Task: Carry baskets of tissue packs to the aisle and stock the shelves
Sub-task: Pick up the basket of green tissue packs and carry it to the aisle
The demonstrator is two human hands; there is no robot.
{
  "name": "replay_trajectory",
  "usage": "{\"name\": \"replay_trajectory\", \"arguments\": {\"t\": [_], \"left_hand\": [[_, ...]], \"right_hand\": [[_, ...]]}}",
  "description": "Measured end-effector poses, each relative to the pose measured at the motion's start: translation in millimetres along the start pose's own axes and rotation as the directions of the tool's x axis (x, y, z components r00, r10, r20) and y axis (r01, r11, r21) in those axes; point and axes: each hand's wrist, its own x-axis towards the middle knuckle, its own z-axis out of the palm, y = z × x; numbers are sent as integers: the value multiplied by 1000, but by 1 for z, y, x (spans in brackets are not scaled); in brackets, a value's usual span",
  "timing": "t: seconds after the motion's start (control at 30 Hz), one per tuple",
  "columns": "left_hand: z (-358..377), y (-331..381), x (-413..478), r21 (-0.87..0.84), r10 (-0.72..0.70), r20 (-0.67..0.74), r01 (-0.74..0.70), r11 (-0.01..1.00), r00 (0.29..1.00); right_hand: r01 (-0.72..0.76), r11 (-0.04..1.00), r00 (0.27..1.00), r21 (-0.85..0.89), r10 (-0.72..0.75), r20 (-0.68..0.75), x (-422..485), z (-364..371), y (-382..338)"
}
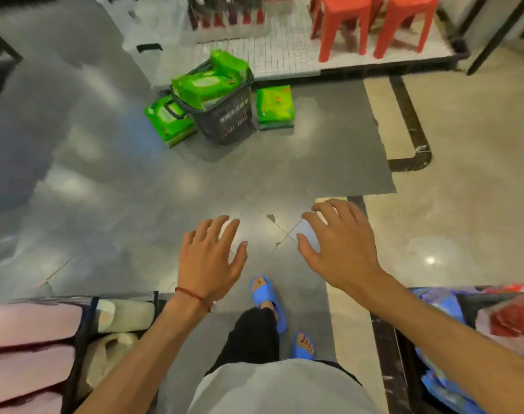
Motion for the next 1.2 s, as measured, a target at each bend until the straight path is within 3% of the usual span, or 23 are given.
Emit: {"name": "replay_trajectory", "arguments": {"t": [0.3,0.8,1.07,1.2], "left_hand": [[29,-58,186,5,-78,-7,78,997,997],[47,-159,512,8,-72,-4,72,997,997],[67,-202,655,-18,-169,52,170,985,984],[71,-243,707,-26,-153,42,154,988,987]], "right_hand": [[32,998,999,-49,-32,9,205,59,50],[116,992,992,-58,-113,55,537,142,110],[170,984,970,-55,-158,183,706,187,137],[178,983,962,-52,-163,219,769,206,126]]}}
